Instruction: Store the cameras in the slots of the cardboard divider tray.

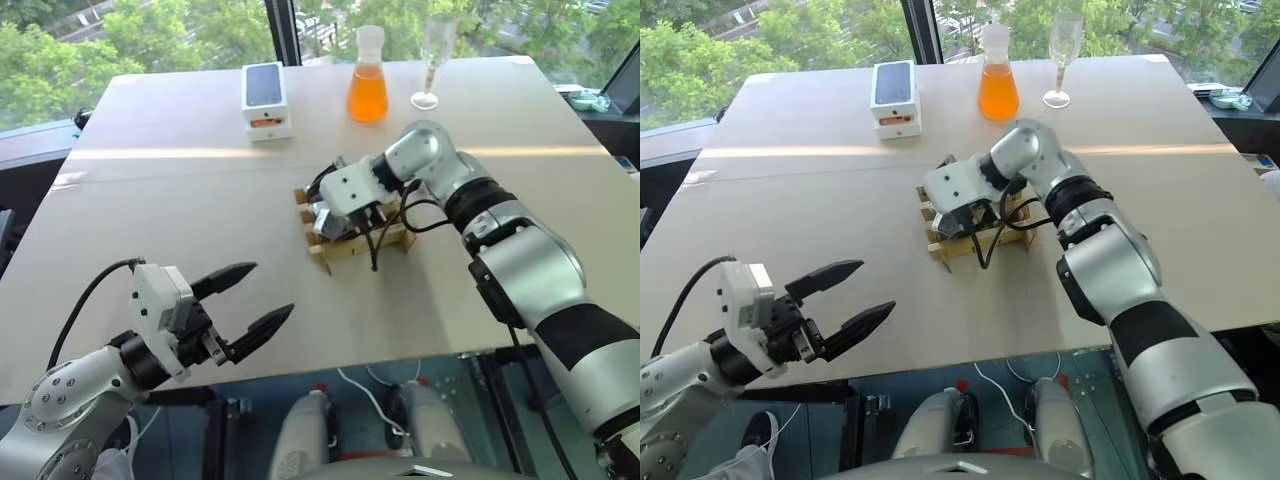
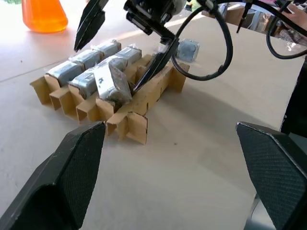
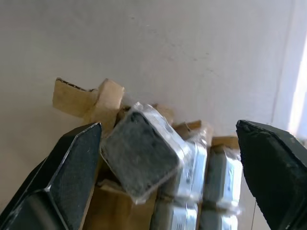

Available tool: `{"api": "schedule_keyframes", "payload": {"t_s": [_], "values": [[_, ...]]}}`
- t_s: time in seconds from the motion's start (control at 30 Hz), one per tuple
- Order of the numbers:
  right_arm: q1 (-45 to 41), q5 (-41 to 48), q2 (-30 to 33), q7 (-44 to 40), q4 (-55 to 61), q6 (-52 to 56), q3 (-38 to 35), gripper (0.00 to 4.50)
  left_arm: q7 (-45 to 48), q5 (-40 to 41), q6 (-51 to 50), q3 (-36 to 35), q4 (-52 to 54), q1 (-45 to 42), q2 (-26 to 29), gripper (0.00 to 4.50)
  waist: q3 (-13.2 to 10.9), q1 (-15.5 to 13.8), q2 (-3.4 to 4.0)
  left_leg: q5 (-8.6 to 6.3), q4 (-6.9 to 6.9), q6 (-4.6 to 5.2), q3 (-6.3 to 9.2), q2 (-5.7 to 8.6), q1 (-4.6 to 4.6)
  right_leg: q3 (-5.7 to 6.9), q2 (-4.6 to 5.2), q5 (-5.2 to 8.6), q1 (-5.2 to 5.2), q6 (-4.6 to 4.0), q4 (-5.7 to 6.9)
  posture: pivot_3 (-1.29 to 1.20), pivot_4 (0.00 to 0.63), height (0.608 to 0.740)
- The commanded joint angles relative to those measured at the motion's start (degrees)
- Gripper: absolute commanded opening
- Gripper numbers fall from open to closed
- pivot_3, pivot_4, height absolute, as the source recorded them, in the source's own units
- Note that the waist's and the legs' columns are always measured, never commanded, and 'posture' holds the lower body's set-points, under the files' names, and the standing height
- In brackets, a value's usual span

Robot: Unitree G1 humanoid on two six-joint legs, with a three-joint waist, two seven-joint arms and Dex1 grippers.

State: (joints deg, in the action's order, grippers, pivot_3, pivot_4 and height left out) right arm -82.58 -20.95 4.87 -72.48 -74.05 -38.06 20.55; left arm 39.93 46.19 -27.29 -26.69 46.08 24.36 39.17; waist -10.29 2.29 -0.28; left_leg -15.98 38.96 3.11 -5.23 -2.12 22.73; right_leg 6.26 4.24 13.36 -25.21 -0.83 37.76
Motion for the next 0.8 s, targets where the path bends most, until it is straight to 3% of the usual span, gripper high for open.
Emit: {"api": "schedule_keyframes", "payload": {"t_s": [0.03, 0.23, 0.57, 0.8], "values": [[-3.8, -4.3, -0.4, 4.1, 0.0, 0.2, 3.3, 4.45, -0.5, -0.1, 1.0, -0.7, 2.2, 0.4, -0.2, 4.5, 0.0, 0.0, -0.02, 0.0, 0.0, 0.0, 0.01, 0.0, 0.02, 0.01, 0.0, 0.0, 0.0, 0.0, -0.01, 0.0, 0.15, 0.74], [-6.5, -5.5, -1.0, 2.2, -1.2, 3.4, 4.5, 4.45, -1.0, -0.4, 1.2, -0.7, 2.4, 0.5, -0.4, 4.5, 0.0, 0.1, -0.02, 0.01, 0.01, -0.01, 0.03, 0.0, 0.04, 0.03, 0.0, 0.01, -0.03, -0.01, -0.02, 0.0, 0.15, 0.74], [-7.0, -3.6, -0.4, -8.1, -1.7, 11.5, 3.0, 4.45, -1.5, -1.2, 1.3, 0.4, 2.3, -0.1, -0.7, 4.5, -0.1, 0.1, -0.03, 0.02, 0.01, -0.03, 0.05, 0.0, 0.04, 0.06, 0.0, 0.0, -0.02, -0.01, -0.01, 0.0, 0.15, 0.74], [-6.4, -3.3, 0.0, -6.4, -1.5, 15.7, 2.3, 4.45, -0.9, -2.5, 1.4, 1.2, 2.0, -0.4, -0.5, 4.5, -0.1, 0.1, -0.03, 0.03, 0.01, -0.05, 0.06, 0.0, 0.04, 0.06, 0.0, 0.0, -0.02, 0.0, 0.0, 0.0, 0.15, 0.74]]}}
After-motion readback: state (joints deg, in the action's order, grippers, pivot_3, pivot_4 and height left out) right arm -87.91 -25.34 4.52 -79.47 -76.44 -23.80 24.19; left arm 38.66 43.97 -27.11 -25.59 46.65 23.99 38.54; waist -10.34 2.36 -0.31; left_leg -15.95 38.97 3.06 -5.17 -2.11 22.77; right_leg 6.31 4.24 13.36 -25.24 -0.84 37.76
